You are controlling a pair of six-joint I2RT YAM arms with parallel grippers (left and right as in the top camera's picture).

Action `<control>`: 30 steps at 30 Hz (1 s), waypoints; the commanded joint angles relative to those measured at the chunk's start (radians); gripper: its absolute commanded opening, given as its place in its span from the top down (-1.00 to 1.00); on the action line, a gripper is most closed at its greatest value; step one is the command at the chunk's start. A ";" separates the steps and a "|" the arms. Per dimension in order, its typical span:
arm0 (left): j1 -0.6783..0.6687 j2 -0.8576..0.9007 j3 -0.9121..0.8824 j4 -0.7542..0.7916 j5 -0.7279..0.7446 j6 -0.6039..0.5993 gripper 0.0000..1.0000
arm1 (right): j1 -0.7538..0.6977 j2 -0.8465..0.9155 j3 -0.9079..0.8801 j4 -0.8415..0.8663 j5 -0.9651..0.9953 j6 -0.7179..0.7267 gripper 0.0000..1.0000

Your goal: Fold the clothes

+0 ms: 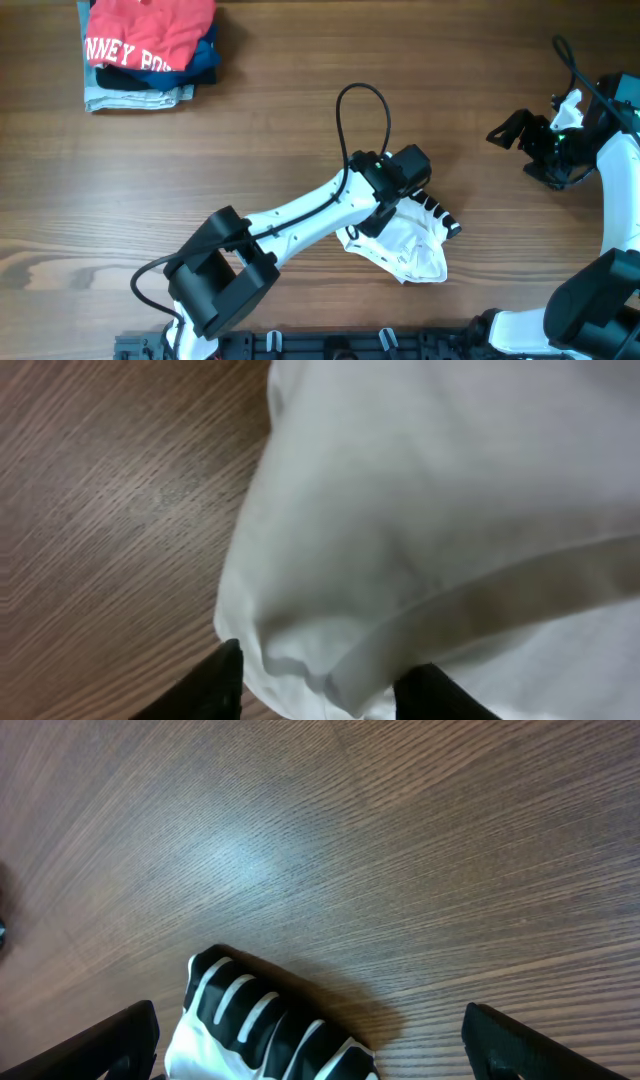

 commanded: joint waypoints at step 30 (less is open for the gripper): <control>0.051 -0.202 0.035 -0.001 -0.188 0.044 0.92 | 0.001 0.010 0.012 -0.010 -0.008 -0.021 -0.94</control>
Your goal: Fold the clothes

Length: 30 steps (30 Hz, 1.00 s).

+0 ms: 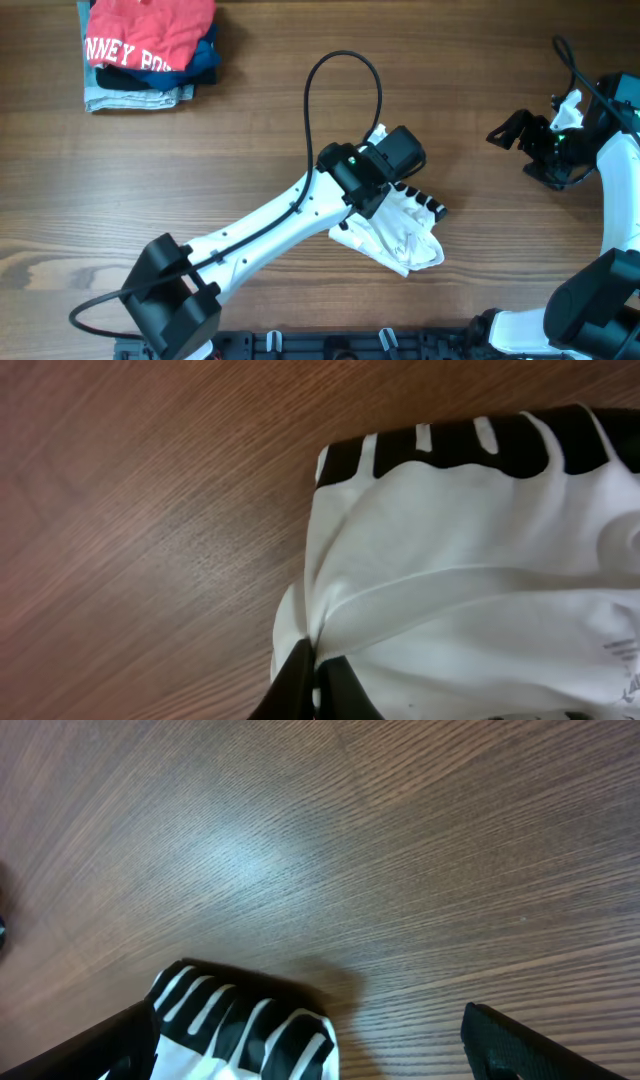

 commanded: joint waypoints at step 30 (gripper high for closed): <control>0.030 -0.003 0.012 -0.087 0.396 -0.174 -0.56 | 0.002 0.010 0.012 -0.021 -0.032 -0.019 -0.94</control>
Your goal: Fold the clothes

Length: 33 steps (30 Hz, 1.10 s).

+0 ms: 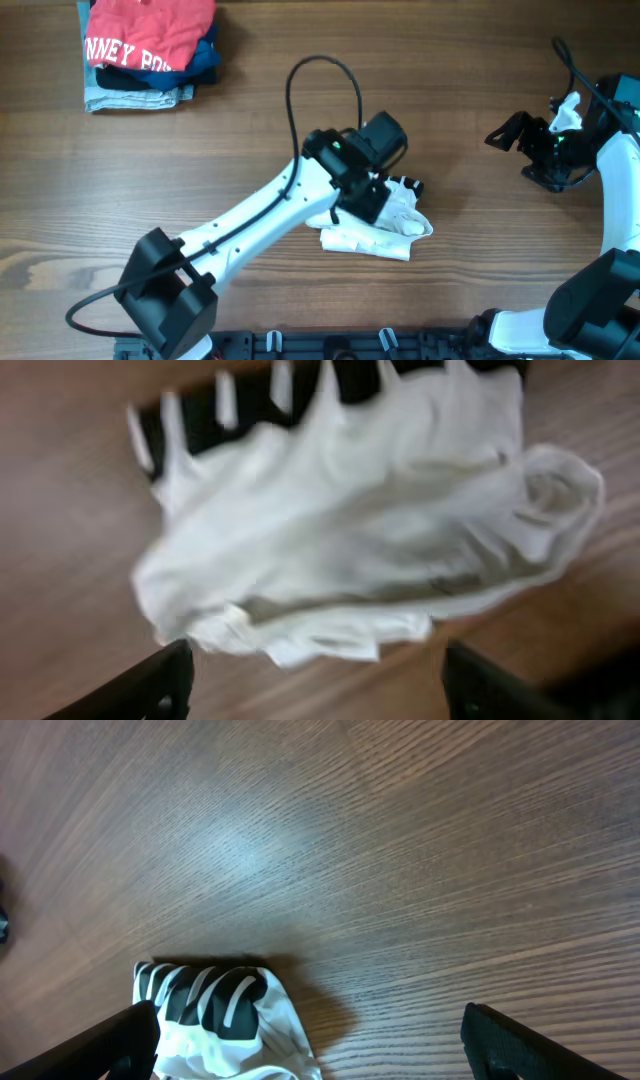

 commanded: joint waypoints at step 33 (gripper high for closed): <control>-0.094 0.230 0.010 -0.119 0.179 -0.272 0.92 | 0.002 0.010 0.012 -0.029 -0.051 -0.046 -0.94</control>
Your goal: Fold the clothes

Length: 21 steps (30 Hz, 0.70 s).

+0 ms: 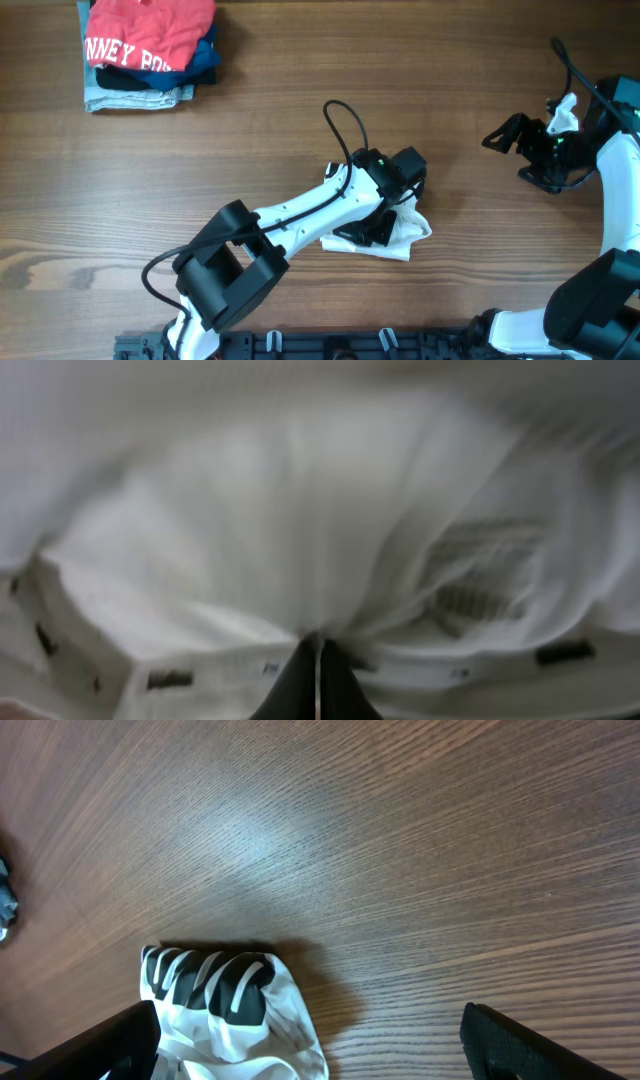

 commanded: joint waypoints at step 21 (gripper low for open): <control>0.003 -0.151 0.072 0.239 -0.145 -0.021 0.61 | 0.002 0.010 0.012 -0.002 -0.024 -0.019 -0.93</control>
